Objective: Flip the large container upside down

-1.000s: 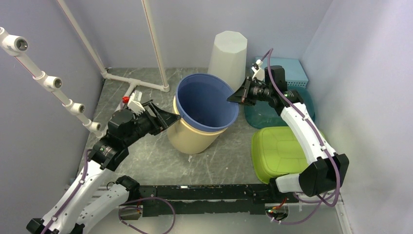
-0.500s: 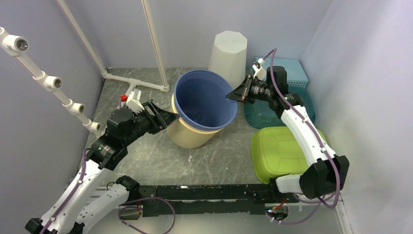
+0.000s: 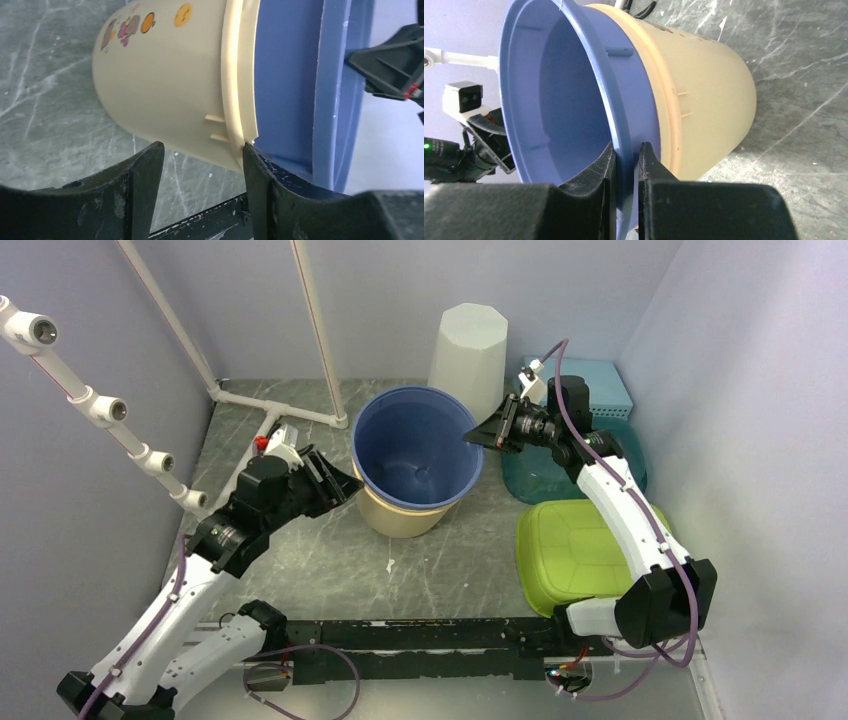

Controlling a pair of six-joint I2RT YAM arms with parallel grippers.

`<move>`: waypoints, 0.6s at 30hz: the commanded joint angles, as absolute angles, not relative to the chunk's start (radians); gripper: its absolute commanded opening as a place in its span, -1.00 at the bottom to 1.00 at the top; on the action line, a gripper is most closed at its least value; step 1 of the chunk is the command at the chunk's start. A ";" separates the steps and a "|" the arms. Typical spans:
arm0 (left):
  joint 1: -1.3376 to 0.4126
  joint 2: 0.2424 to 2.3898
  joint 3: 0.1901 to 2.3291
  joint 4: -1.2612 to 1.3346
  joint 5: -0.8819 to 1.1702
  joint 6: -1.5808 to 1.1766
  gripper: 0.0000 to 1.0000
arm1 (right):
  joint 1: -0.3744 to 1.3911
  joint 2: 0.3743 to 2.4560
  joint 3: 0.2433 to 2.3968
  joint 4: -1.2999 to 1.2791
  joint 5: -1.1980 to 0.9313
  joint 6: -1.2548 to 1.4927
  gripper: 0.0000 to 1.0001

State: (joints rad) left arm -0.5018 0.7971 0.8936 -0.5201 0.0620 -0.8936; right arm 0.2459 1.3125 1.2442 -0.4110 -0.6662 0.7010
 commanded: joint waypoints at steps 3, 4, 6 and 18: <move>-0.510 0.858 0.895 -0.735 -0.090 -0.839 0.28 | 0.262 1.233 1.360 -0.219 -1.001 0.947 -1.00; -0.511 0.858 0.897 -0.741 -0.099 -0.837 0.28 | 0.262 1.239 1.380 -0.247 -0.994 0.928 -1.00; -0.511 0.847 0.895 -0.734 -0.105 -0.836 0.28 | 0.261 1.250 1.415 -0.320 -0.963 0.875 -1.00; -0.511 0.814 0.869 -0.600 -0.009 -0.816 0.27 | 0.262 1.299 1.451 -0.551 -0.832 0.714 -1.00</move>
State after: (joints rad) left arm -0.5056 0.8261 0.8692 -0.6670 -0.0452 -0.8326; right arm 0.2623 1.2968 1.3643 -0.4541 -0.8669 0.8066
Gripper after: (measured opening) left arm 0.643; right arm 0.149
